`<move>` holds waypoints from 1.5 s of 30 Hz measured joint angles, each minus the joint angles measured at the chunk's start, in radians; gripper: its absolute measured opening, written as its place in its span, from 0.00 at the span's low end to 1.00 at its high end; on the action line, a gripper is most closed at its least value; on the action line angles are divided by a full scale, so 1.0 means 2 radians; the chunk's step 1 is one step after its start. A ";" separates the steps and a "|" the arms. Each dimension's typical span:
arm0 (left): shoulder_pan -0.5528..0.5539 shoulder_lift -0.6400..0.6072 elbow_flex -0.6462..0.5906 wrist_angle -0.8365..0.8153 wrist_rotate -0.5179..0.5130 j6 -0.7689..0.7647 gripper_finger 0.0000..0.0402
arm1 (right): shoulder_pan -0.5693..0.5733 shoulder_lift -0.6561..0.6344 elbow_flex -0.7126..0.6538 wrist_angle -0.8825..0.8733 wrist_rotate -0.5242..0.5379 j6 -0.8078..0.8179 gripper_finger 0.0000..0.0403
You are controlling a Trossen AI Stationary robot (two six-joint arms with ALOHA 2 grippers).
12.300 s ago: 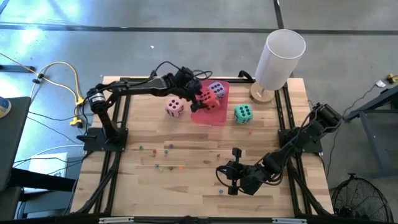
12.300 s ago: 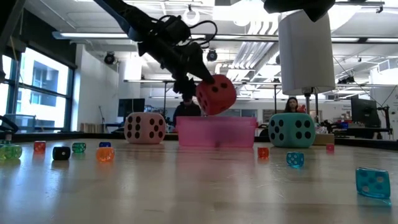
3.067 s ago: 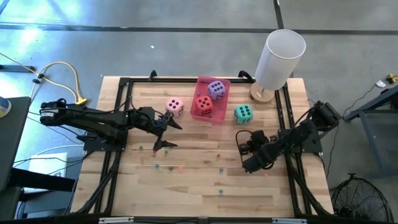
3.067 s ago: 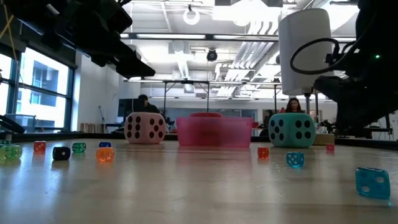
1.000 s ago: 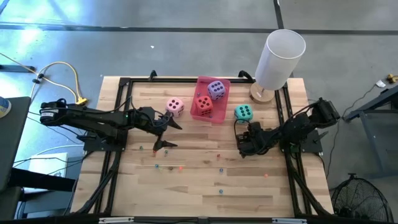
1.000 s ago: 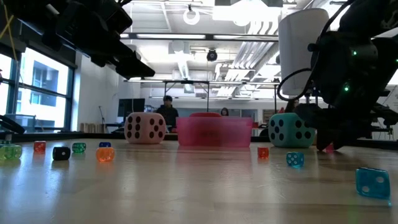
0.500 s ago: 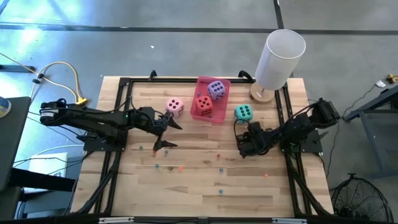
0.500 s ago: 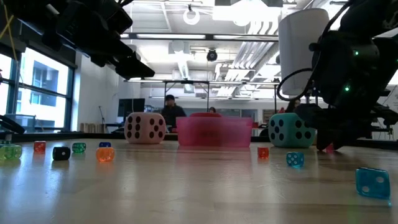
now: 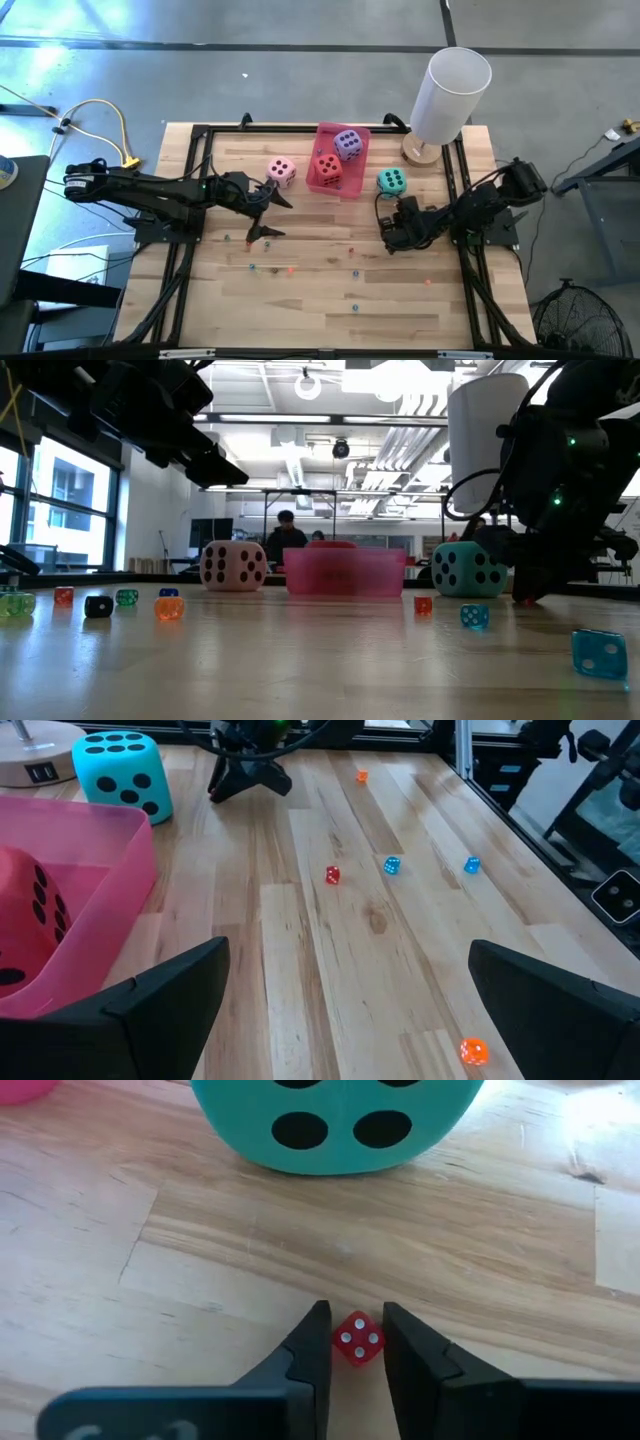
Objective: Pick & Place Dice
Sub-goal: Put the right small red dice into the bin
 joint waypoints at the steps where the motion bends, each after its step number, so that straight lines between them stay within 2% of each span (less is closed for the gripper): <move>1: 0.000 0.000 0.000 0.000 0.000 0.000 1.00 | 0.000 0.000 0.000 0.001 0.000 -0.005 0.15; 7: 0.000 0.000 0.000 0.000 0.000 0.000 1.00 | 0.010 0.000 0.006 0.007 -0.001 -0.032 0.14; 14: 0.000 0.000 0.000 0.000 0.000 0.000 1.00 | 0.034 -0.001 0.052 0.014 -0.024 -0.071 0.13; 22: 0.000 0.000 0.000 -0.001 0.000 0.006 1.00 | 0.057 -0.002 0.111 0.053 0.045 -0.168 0.13; 29: 0.000 0.000 0.000 -0.001 0.000 0.007 1.00 | 0.054 -0.002 0.154 0.149 0.082 -0.318 0.13; 33: 0.000 0.000 0.000 0.000 0.000 0.008 1.00 | 0.046 -0.002 0.164 0.208 0.100 -0.402 0.13; 37: 0.000 0.000 0.000 0.000 0.000 0.011 1.00 | 0.023 -0.002 0.169 0.244 0.125 -0.453 0.13; 40: 0.000 0.000 0.000 0.000 0.000 0.011 1.00 | -0.007 -0.002 0.169 0.250 0.136 -0.470 0.13; 45: 0.000 0.000 0.000 0.000 0.000 0.012 1.00 | -0.067 0.001 0.168 0.250 0.118 -0.471 0.14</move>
